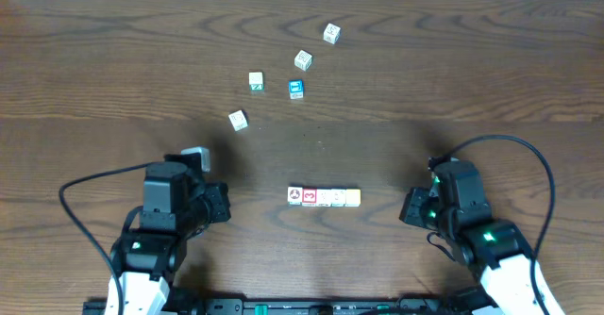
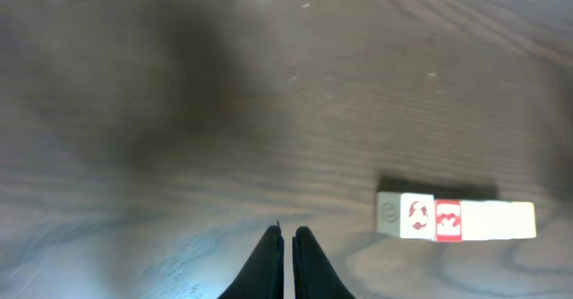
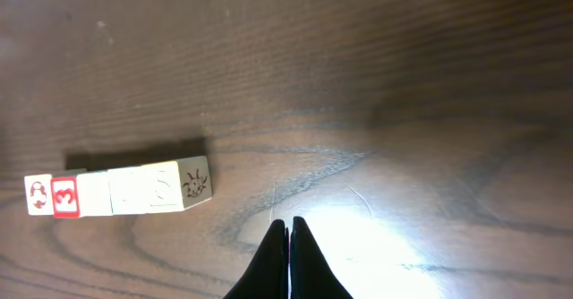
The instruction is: Lift 5 blocks
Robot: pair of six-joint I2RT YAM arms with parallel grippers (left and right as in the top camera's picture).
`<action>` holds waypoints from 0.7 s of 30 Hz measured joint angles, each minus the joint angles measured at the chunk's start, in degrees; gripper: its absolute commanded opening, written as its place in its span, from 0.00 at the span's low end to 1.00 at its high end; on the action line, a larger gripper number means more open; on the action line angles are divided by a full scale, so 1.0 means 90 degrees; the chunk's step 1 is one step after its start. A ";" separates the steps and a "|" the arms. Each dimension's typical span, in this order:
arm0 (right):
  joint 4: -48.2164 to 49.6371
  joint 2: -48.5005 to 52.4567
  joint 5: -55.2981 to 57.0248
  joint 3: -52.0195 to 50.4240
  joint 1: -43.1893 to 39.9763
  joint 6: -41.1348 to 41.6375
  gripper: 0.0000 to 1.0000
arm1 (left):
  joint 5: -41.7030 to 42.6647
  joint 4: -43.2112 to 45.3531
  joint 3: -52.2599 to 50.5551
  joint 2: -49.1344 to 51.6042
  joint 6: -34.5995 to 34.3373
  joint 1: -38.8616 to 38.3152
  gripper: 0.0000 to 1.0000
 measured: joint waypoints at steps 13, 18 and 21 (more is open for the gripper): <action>0.0665 0.0998 -0.0554 -0.0005 0.0226 -0.0160 0.01 | -0.0457 0.0204 -0.0002 0.0923 0.0083 -0.1297 0.07; 0.0712 0.0998 -0.0491 -0.0005 0.0527 -0.0206 0.01 | -0.0780 0.0279 -0.0002 0.1217 0.0080 -0.1462 0.07; 0.0787 0.1001 -0.0440 -0.0005 0.0593 -0.0211 0.01 | -0.0845 0.0408 -0.0002 0.1401 0.0078 -0.1503 0.07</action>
